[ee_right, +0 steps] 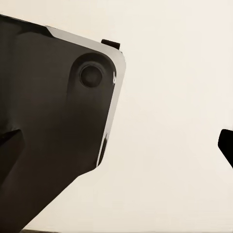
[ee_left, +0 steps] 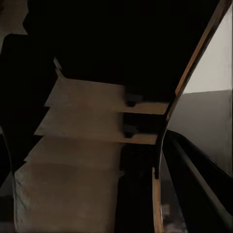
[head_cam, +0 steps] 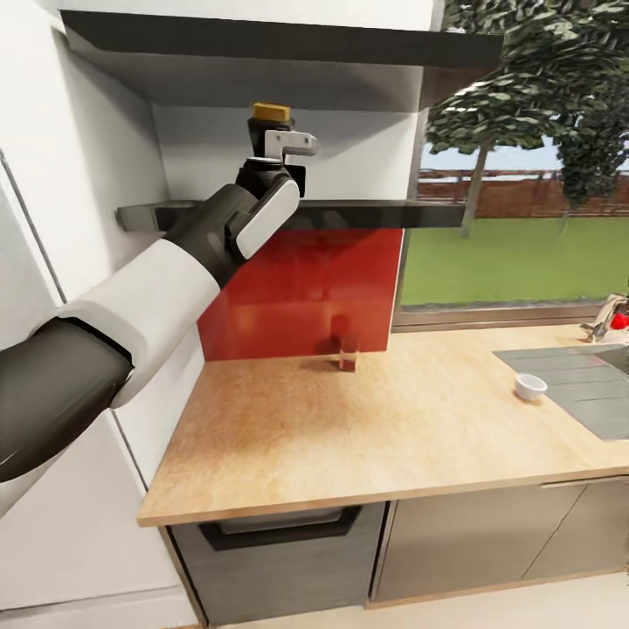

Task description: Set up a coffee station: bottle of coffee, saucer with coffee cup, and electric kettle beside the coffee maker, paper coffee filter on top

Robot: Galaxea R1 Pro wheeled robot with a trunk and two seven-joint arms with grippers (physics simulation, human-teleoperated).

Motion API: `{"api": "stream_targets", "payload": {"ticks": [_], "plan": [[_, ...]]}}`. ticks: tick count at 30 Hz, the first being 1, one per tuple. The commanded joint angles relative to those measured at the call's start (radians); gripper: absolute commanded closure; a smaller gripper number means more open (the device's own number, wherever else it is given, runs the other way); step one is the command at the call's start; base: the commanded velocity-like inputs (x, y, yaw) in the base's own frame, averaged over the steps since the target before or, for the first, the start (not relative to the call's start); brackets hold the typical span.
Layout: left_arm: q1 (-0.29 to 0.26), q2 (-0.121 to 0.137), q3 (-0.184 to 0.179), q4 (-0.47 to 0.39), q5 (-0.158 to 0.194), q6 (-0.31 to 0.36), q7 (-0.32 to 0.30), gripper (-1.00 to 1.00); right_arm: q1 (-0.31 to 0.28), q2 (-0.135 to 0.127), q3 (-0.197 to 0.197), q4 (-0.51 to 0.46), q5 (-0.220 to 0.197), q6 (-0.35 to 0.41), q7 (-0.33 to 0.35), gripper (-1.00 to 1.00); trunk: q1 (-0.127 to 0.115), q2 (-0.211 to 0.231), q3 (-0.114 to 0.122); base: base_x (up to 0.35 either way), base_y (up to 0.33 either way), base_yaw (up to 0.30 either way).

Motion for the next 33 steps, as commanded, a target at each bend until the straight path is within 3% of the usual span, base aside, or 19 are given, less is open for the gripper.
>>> {"api": "stream_targets", "payload": {"ticks": [1,16,33], "plan": [[-0.002,0.0,-0.004,-0.001,0.003,0.002,0.007,1.0,-0.001,0.0,0.004,0.0,0.004,-0.003,0.002,-1.0,0.0,-0.003,-0.002,-0.337,0.0,0.0],[-0.002,0.0,-0.007,-0.005,0.004,0.003,0.008,1.0,-0.001,0.002,0.004,0.0,0.003,-0.003,0.002,-1.0,0.0,-0.003,-0.002,-0.308,-0.058,0.0],[-0.002,0.0,-0.005,-0.042,0.003,0.015,0.009,1.0,-0.001,0.003,0.004,0.0,0.003,-0.003,0.002,-1.0,0.0,-0.003,-0.002,-0.329,-0.141,0.0]]}}
